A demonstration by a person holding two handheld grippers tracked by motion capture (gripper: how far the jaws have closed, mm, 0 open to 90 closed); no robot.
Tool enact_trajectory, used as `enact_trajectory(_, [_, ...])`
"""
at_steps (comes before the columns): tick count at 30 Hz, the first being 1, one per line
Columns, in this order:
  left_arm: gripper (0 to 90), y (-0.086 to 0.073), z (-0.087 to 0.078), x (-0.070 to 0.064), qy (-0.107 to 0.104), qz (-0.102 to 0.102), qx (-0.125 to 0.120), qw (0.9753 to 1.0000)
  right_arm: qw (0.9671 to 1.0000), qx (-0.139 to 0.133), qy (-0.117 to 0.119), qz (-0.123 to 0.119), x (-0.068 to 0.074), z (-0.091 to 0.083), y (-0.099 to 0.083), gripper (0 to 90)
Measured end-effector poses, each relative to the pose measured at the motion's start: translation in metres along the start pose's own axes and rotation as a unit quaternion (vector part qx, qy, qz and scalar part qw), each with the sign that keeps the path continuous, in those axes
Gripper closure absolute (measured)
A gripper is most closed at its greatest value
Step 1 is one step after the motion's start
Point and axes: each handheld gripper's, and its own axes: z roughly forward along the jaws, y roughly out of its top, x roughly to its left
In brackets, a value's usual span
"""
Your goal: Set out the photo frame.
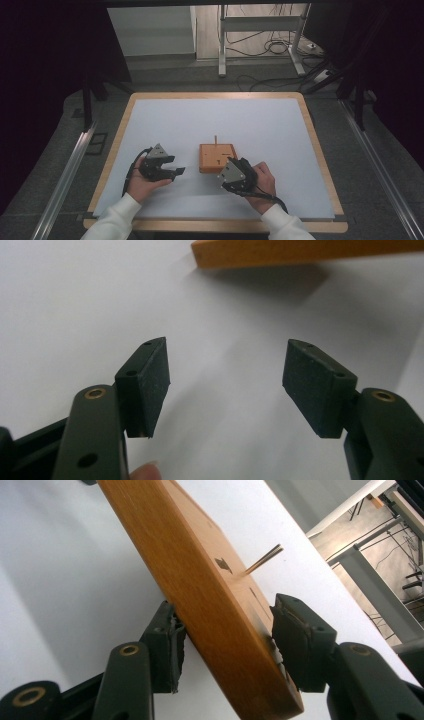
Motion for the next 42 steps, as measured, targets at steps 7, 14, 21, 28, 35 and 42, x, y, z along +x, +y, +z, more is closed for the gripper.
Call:
enact_trajectory(7, [35.3,-0.009,-0.007,0.001,-0.001,0.002,0.001,1.0,0.9997,0.01,0.018,-0.014,-0.013,0.004,0.015,52.2])
enact_trajectory(14, [35.5,-0.012,-0.005,0.003,0.006,-0.002,0.009,0.9999,0.999,0.017,0.038,-0.018,-0.024,0.006,0.025,55.9])
enact_trajectory(21, [35.5,-0.013,-0.003,0.005,0.01,-0.009,0.013,0.9998,0.9976,0.024,0.029,-0.058,-0.02,0.008,0.032,61.2])
enact_trajectory(28, [35.5,-0.013,-0.003,0.004,0.01,-0.013,0.013,0.9998,0.9971,0.027,0.011,-0.071,-0.025,0.008,0.037,66.5])
enact_trajectory(35, [35.5,-0.013,-0.003,0.006,0.009,-0.012,0.012,0.9998,0.9965,0.027,0.023,-0.075,-0.031,0.004,0.041,68.2])
enact_trajectory(42, [35.5,-0.013,-0.004,0.006,0.008,-0.013,0.01,0.9998,0.9954,0.023,0.058,-0.073,-0.033,-0.01,0.046,68.9])
